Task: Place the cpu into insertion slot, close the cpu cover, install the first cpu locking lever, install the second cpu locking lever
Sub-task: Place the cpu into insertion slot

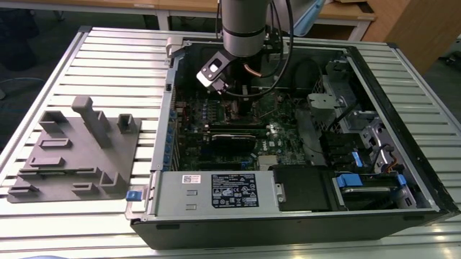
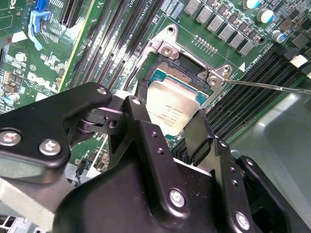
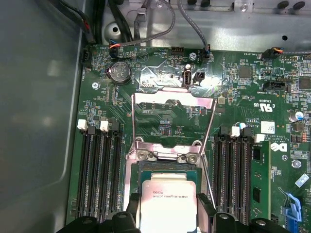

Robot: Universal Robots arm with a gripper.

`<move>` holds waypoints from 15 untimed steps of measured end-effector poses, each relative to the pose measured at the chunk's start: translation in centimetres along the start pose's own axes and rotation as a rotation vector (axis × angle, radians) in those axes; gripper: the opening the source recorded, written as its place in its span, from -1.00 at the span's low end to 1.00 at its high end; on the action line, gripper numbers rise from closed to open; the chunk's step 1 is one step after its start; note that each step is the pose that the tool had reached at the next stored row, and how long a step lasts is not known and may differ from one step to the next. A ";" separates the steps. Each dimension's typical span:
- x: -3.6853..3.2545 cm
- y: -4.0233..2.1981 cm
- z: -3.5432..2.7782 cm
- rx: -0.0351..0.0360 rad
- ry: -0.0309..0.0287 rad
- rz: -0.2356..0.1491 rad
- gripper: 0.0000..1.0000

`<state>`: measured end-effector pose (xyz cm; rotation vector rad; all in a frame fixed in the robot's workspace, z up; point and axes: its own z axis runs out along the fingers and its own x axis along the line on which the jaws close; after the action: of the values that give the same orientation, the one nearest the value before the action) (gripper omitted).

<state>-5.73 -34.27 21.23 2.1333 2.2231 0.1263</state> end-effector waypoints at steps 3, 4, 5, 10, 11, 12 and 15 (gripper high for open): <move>0.01 0.00 0.08 -0.0004 0.0005 0.000 0.08; 0.00 -0.01 0.14 -0.0002 0.0003 0.000 0.08; 0.00 -0.02 0.22 0.0000 0.0000 0.000 0.08; -0.01 -0.06 0.64 0.0000 -0.0002 0.000 0.08; -0.01 -0.07 0.66 0.0001 -0.0004 0.000 0.08; -0.01 -0.07 0.66 0.0001 -0.0005 0.000 0.08; 0.00 -0.07 0.74 -0.0002 0.0000 0.000 0.08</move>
<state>-5.72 -34.27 20.49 2.1332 2.2229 0.1265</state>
